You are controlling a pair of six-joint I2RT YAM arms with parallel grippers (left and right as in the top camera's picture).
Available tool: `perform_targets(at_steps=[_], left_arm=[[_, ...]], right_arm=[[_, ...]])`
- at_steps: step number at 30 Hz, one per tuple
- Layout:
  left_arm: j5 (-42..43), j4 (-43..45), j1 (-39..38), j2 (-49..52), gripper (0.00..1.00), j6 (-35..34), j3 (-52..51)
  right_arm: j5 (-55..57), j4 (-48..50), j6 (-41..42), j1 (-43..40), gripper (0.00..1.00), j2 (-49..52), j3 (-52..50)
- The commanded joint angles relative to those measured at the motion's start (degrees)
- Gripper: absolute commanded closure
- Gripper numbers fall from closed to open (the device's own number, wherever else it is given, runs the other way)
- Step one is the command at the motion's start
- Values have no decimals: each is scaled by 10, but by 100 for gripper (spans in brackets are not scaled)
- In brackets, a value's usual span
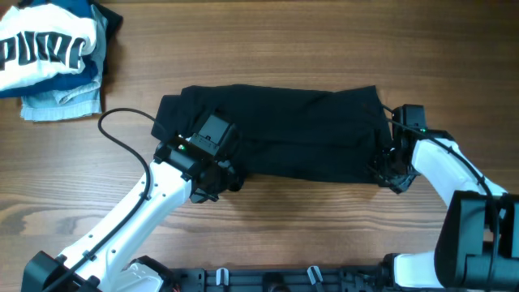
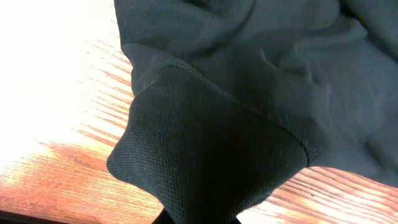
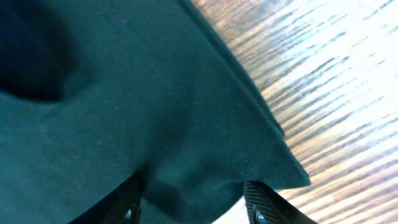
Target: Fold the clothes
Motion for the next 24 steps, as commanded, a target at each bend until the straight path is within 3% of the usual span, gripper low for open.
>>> perform_targets(at_steps=[1, 2, 3, 9, 16, 24], left_arm=[[-16, -1, 4, -4, 96, 10, 3], [-18, -1, 4, -4, 96, 10, 3], [-20, 0, 4, -4, 96, 10, 3], [-36, -14, 4, -8, 96, 12, 6], [-44, -119, 4, -51, 96, 28, 72], [-130, -69, 4, -63, 96, 40, 80]], right_arm=[[-10, -2, 5, 1, 70, 58, -15], [-12, -9, 5, 1, 91, 59, -15], [-12, -16, 6, 1, 96, 57, -15], [-36, -54, -2, 0, 96, 29, -9], [-63, -186, -67, -8, 96, -60, 36], [-80, -123, -104, -9, 96, -131, 40]])
